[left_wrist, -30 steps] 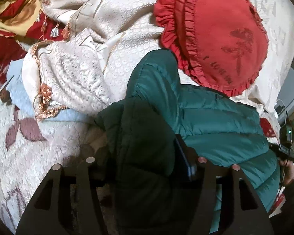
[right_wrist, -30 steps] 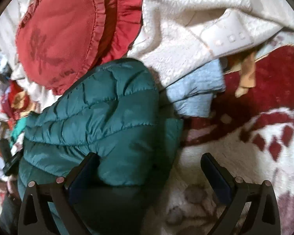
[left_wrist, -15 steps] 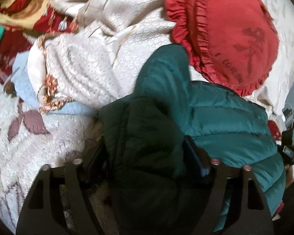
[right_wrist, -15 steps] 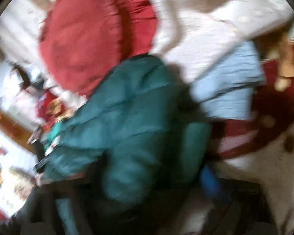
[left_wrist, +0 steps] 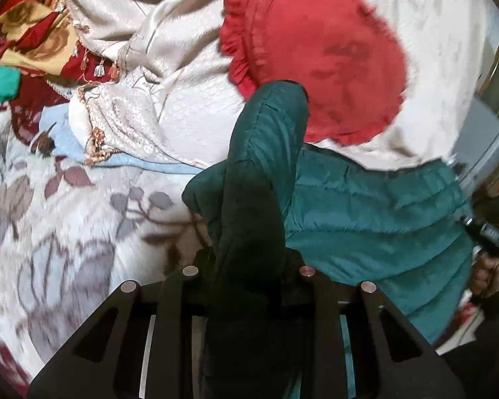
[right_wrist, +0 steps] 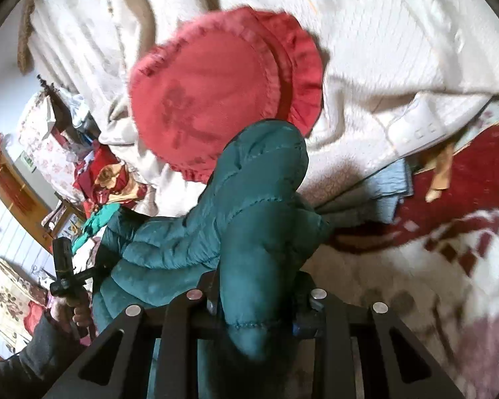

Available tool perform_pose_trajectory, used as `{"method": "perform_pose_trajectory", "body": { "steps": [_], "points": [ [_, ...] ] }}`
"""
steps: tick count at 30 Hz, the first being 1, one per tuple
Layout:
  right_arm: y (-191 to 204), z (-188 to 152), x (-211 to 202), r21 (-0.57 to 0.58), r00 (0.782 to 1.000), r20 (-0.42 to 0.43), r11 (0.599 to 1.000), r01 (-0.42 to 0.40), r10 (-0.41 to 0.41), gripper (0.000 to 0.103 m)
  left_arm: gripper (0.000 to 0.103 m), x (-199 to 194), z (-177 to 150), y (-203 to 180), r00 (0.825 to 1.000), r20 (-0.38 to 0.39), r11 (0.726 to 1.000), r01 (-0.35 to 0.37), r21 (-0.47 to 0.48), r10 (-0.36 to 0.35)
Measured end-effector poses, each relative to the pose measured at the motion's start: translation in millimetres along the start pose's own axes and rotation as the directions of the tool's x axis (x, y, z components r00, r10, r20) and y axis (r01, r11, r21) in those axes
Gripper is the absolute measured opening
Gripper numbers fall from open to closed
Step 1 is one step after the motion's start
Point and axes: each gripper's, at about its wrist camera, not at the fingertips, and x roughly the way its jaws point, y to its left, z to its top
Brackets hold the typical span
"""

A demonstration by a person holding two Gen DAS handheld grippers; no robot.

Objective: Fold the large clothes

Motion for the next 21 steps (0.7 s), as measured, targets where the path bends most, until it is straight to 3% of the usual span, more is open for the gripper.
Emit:
{"method": "perform_pose_trajectory", "body": {
  "steps": [2, 5, 8, 10, 13, 15, 17, 19, 21],
  "points": [
    [8, -9, -17, -0.010, 1.000, 0.006, 1.000, -0.002, 0.002, 0.026, 0.023, -13, -7, -1, 0.999, 0.009, 0.999, 0.038, -0.028, -0.038],
    [7, -25, -24, -0.006, 1.000, -0.017, 1.000, -0.006, 0.006, 0.026, 0.025, -4, -4, -5, 1.000, -0.011, 1.000, 0.014, -0.014, -0.014],
    [-14, -33, -7, 0.050, 0.997, -0.074, 0.998, 0.034, -0.030, 0.030, 0.045, 18, 0, -1, 0.997, -0.060, 0.999, -0.049, -0.017, 0.048],
    [-38, -37, 5, 0.155, 0.990, -0.127, 0.985, 0.078, -0.058, 0.049, 0.061, 22, -1, 5, 0.994, -0.072, 0.995, -0.087, -0.045, 0.084],
    [-61, -41, 7, 0.332, 0.988, -0.149, 0.940, 0.074, -0.025, 0.053, 0.068, 14, 2, 12, 0.994, -0.049, 0.990, -0.105, -0.089, 0.101],
    [-60, -38, -8, 0.370, 0.996, -0.080, 0.927, 0.061, -0.033, 0.053, 0.069, -1, 5, 21, 0.992, 0.007, 0.984, -0.124, -0.125, 0.125],
    [-52, -33, -20, 0.350, 0.995, -0.034, 0.931, 0.102, -0.096, 0.054, 0.069, -22, 10, 32, 0.972, 0.096, 0.963, -0.191, -0.188, 0.212],
    [-33, -27, -30, 0.267, 0.976, 0.008, 0.941, 0.207, -0.217, 0.054, 0.068, -41, 15, 29, 0.950, 0.194, 0.956, -0.201, -0.213, 0.243],
    [0, -18, -32, 0.159, 0.944, 0.079, 0.939, 0.305, -0.320, 0.054, 0.068, -51, 20, 15, 0.943, 0.263, 0.973, -0.167, -0.162, 0.206]
  ]
}}
